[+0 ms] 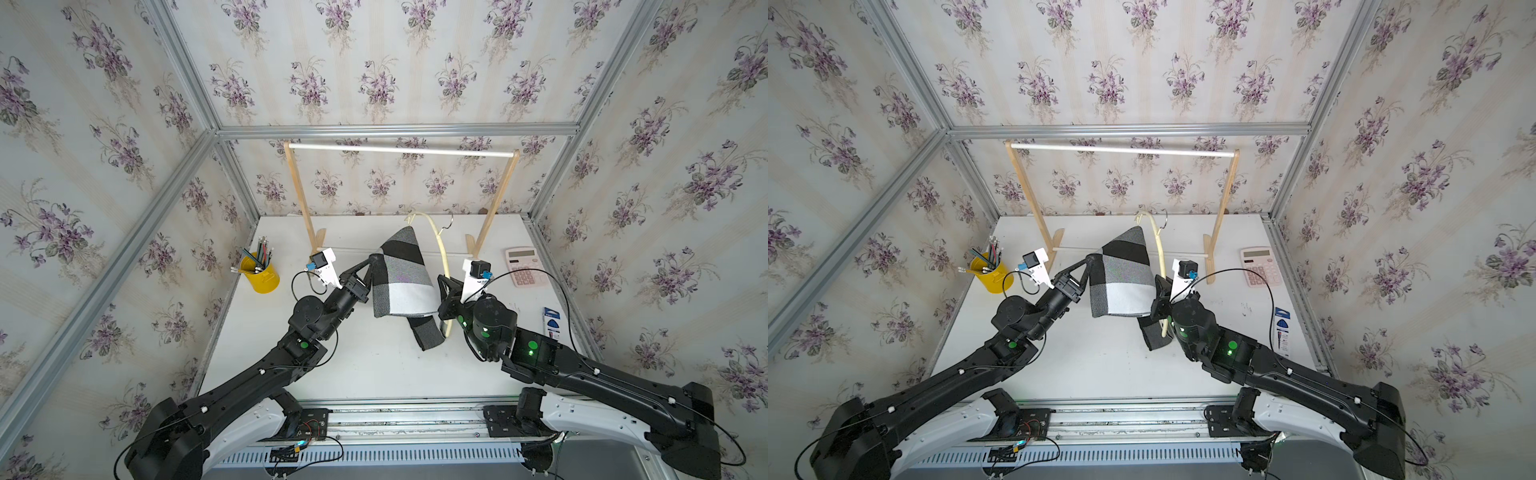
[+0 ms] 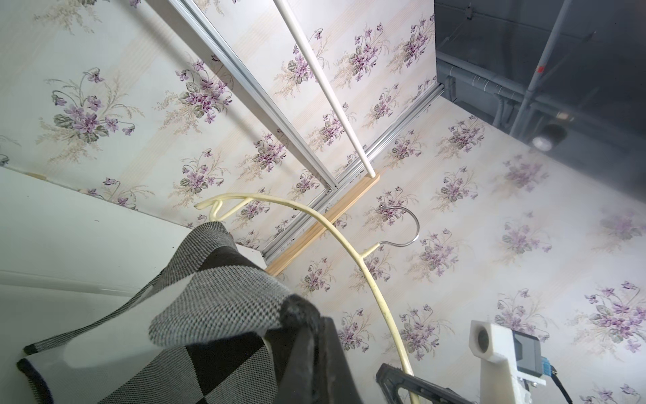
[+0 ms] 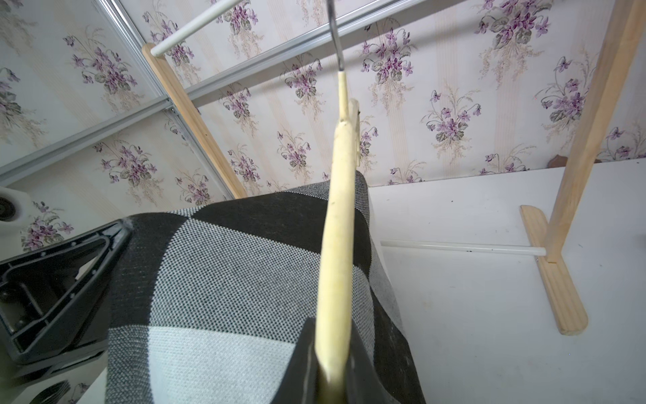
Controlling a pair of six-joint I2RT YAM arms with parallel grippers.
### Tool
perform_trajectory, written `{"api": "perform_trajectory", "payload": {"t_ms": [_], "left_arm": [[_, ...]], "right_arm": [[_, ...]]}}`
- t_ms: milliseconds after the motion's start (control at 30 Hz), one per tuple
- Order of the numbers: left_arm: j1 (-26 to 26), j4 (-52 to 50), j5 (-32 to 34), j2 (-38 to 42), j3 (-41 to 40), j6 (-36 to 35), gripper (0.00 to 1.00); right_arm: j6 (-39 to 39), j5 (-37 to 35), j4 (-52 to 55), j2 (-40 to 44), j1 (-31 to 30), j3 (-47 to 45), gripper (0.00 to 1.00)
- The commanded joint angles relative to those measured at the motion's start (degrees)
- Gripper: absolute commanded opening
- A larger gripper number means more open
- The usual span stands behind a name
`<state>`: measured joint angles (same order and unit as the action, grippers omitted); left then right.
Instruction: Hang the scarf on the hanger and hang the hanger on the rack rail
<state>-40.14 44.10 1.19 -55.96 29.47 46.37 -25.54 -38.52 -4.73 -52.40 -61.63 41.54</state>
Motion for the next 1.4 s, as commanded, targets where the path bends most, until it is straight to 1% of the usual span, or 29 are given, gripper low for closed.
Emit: {"api": "perform_trajectory", "payload": {"t_ms": [0, 500, 667, 933, 1133, 1233, 1367], "left_arm": [[0.08, 0.16, 1.78, -0.28, 1.48, -3.3, 0.0], [0.08, -4.14, -0.05, -4.54, 13.48, -9.08, 0.0], [0.13, -4.11, -0.7, -5.84, 14.9, -9.27, 0.0], [0.11, -3.41, -0.46, -5.43, 13.5, -9.04, 0.0], [0.07, -4.98, 0.48, -2.52, 12.25, -10.16, 0.0], [0.17, -5.62, 2.02, -0.2, 9.63, -10.6, 0.0], [0.13, -6.01, 4.82, 3.92, 3.67, -10.2, 0.0]], "right_arm": [[-3.35, -3.31, -6.02, 0.95, 0.71, -2.1, 0.0], [-10.64, 7.62, -5.99, 0.98, 6.13, -7.5, 0.0], [-11.54, 9.35, -5.9, 1.06, 7.05, -8.63, 0.0], [-10.38, 9.98, -5.2, 1.1, 7.98, -7.47, 0.0], [-9.34, 8.97, -3.53, 2.5, 8.4, -7.21, 0.0], [-7.02, 8.01, -0.92, 3.77, 8.78, -4.95, 0.0], [-2.54, 6.37, 3.62, 5.06, 8.94, 0.14, 0.0]]}}
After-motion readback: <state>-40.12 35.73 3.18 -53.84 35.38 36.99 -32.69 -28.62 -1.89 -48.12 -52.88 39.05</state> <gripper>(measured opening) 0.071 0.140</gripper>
